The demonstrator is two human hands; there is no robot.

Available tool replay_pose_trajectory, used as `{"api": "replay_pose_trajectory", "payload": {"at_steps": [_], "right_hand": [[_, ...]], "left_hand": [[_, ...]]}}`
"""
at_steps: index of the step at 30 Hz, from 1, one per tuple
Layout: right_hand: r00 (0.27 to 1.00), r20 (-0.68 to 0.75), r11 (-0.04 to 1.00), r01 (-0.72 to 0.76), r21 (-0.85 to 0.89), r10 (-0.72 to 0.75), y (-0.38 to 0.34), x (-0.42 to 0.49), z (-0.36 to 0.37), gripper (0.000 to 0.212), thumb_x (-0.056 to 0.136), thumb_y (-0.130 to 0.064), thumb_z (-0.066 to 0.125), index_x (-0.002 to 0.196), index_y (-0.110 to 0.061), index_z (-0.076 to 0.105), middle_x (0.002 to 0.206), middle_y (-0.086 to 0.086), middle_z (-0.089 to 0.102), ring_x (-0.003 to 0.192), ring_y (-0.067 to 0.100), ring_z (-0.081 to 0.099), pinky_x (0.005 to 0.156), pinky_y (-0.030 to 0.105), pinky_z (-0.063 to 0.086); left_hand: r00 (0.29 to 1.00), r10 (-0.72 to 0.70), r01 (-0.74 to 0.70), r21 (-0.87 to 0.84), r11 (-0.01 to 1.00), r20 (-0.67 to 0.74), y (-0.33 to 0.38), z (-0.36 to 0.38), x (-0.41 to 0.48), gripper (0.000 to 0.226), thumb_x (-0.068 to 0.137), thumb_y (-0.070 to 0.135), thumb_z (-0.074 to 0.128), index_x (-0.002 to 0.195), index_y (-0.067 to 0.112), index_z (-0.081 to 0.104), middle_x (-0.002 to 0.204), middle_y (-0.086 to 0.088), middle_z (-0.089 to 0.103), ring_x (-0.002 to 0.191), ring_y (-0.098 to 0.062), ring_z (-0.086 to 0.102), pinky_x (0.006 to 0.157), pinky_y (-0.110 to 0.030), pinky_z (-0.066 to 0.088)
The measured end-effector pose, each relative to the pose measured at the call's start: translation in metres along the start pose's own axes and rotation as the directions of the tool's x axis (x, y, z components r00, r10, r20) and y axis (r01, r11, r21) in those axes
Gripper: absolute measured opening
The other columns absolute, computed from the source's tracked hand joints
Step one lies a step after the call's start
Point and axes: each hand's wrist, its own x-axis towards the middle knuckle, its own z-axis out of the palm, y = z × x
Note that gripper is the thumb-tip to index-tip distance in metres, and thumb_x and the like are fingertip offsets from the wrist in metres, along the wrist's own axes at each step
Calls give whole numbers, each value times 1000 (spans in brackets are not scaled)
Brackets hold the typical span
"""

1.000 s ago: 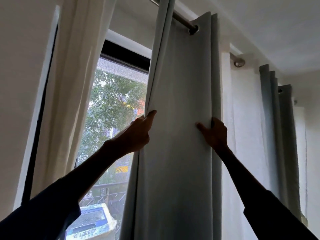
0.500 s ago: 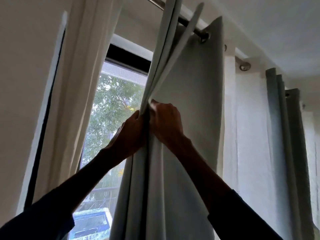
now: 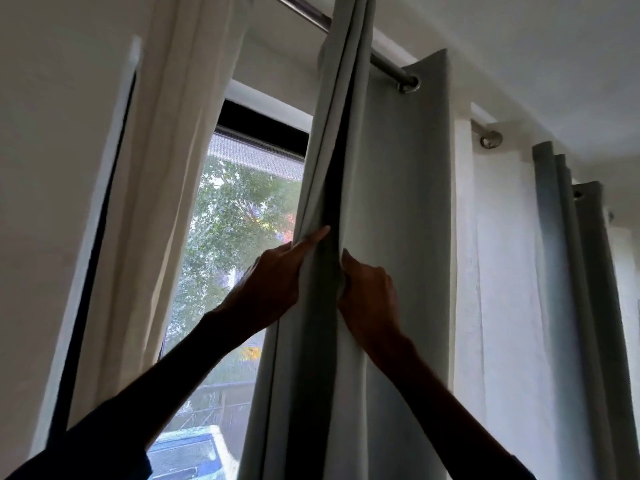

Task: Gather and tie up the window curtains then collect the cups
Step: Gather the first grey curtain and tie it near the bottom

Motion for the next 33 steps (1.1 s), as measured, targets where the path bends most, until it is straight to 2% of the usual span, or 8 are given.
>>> {"api": "replay_pose_trajectory", "payload": {"at_steps": [4,7,10,13,17,21,27,33], "right_hand": [[1000,-3,1000,8,9,-8,-1,-13,4,39,92,-4,57,131,-13,58,82,5,69,71,26,69,65,42,58],[999,30,1000,19,-21,-18,-7,-15,5,34,92,-5,57,126,-11,60,79,5,70,69,26,69,61,32,51],[999,44,997,26,-71,-23,-16,-16,3,34,94,-7,54,128,-7,59,88,10,73,77,31,70,64,28,43],[999,39,997,39,-61,-37,-26,-18,-3,32,95,-10,55,127,-9,60,88,7,73,76,28,71,63,27,43],[999,33,1000,7,-13,-7,-34,-21,-11,35,88,-3,62,122,-12,62,85,4,73,71,22,70,62,26,45],[999,35,1000,4,-24,-3,-39,-27,-12,36,84,-4,68,118,-13,64,88,5,75,75,23,72,64,22,44],[999,-7,996,36,-78,-37,-36,-35,-9,38,85,-5,67,121,-14,63,85,6,74,73,30,70,62,23,35],[1000,5,988,21,-154,-21,-36,-49,1,55,65,-1,78,118,-12,69,73,5,73,62,32,68,55,30,51]], "left_hand": [[996,52,-52,-2,999,71,12,1,3,90,85,-9,40,155,44,18,64,10,34,53,-15,40,56,-26,40],[984,63,-56,-49,997,164,16,8,2,87,85,-6,38,155,44,19,68,8,41,58,-16,47,58,-31,45],[976,70,-56,-74,996,207,15,12,2,76,83,5,38,156,25,27,86,-2,58,76,-25,61,69,-32,49],[965,64,-44,-86,995,253,19,5,2,78,82,16,39,158,22,19,103,-10,63,89,-28,64,78,-38,54],[949,69,-46,-80,996,308,24,-1,2,84,91,13,52,158,32,3,95,2,57,81,-19,62,74,-36,54],[948,70,-46,-85,995,309,28,3,5,88,92,11,59,157,29,2,86,9,51,72,-10,57,69,-29,53],[948,72,-38,-116,993,310,26,9,3,82,89,7,53,158,18,10,98,-4,59,85,-20,61,78,-37,53],[943,20,28,-140,990,331,28,10,6,72,92,5,43,158,8,13,82,3,51,75,-19,55,73,-30,44]]}}
